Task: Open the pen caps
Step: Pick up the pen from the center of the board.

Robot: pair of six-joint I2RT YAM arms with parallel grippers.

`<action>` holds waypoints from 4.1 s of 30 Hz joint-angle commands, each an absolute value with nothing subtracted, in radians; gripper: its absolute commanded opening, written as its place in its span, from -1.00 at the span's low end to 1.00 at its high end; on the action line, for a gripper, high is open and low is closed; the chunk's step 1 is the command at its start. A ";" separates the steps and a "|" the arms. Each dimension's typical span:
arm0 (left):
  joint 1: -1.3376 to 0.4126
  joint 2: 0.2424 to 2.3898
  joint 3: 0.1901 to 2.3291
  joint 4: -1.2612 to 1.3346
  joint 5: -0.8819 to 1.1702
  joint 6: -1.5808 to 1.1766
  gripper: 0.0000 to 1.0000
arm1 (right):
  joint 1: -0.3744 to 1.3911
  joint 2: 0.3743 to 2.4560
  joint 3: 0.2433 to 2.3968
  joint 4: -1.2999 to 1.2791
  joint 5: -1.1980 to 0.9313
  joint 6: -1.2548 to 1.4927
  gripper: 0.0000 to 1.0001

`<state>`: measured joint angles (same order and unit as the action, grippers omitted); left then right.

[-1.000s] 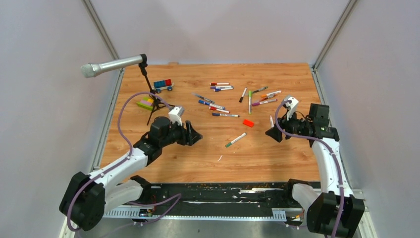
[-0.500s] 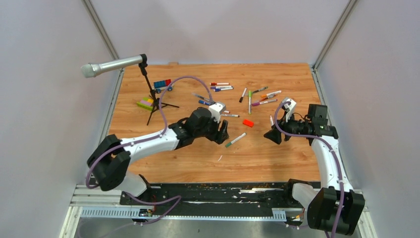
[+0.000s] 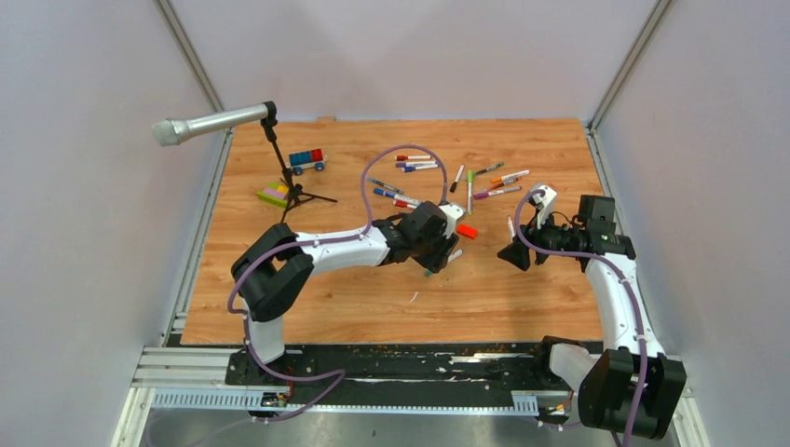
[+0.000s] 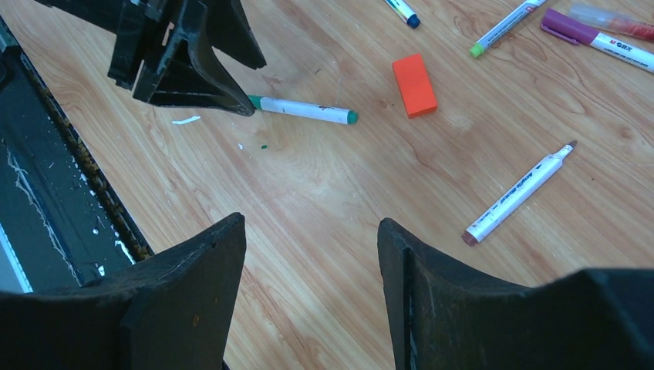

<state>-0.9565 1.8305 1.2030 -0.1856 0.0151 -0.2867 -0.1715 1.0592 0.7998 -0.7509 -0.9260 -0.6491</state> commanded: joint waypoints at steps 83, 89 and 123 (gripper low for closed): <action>-1.053 1.482 0.795 0.746 0.143 -0.781 -1.00 | -0.071 0.952 0.644 -0.141 -1.311 0.232 0.31; -1.073 1.507 0.813 0.759 0.143 -0.788 -1.00 | -0.056 0.967 0.629 -0.068 -1.296 0.344 0.25; -1.095 1.529 0.737 0.785 0.292 -0.775 0.35 | -0.034 0.986 0.646 -0.018 -1.388 0.351 -1.00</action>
<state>-1.0870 1.5158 0.7189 0.7330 0.2531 -0.7769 -0.0338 0.9825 0.6144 -0.0471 -1.3632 0.3614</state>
